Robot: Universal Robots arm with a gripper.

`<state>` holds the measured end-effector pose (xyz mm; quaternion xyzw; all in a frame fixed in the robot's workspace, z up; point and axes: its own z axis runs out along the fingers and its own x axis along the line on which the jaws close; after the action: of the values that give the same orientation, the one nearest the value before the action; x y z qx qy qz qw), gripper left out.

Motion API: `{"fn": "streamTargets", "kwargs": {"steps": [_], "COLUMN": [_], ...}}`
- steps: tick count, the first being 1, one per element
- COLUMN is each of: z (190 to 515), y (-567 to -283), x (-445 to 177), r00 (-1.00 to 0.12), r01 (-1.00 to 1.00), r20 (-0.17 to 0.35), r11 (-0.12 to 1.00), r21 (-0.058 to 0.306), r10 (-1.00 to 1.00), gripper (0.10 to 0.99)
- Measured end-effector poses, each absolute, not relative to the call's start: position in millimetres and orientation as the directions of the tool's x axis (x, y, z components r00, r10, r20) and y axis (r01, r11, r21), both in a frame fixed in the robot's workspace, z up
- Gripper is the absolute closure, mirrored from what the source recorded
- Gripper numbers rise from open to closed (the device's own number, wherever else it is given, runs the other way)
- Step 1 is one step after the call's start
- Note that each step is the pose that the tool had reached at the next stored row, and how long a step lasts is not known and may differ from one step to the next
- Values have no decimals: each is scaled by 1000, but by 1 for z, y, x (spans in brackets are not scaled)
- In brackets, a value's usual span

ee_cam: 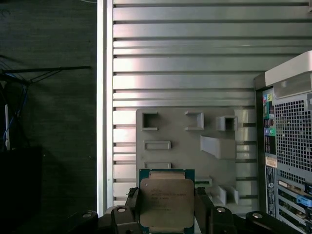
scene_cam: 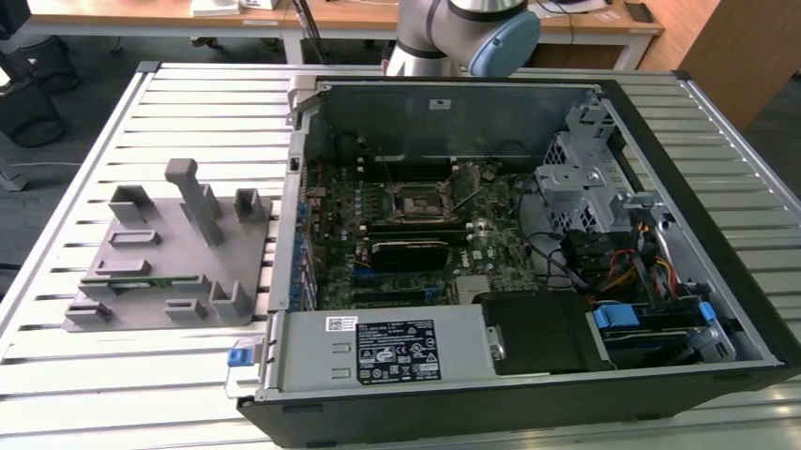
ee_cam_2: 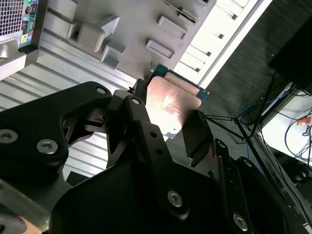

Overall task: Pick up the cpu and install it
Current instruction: 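Pick up the cpu and move it towards the insertion slot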

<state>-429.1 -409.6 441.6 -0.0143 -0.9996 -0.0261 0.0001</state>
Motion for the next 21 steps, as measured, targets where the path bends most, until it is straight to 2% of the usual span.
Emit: {"fn": "streamTargets", "kwargs": {"steps": [21], "z": [442], "y": [-410], "x": [-416], "r00": [-1000], "r01": [29], "r20": [1], "r11": [998], "r21": [52], "r10": [29], "gripper": [549]}}
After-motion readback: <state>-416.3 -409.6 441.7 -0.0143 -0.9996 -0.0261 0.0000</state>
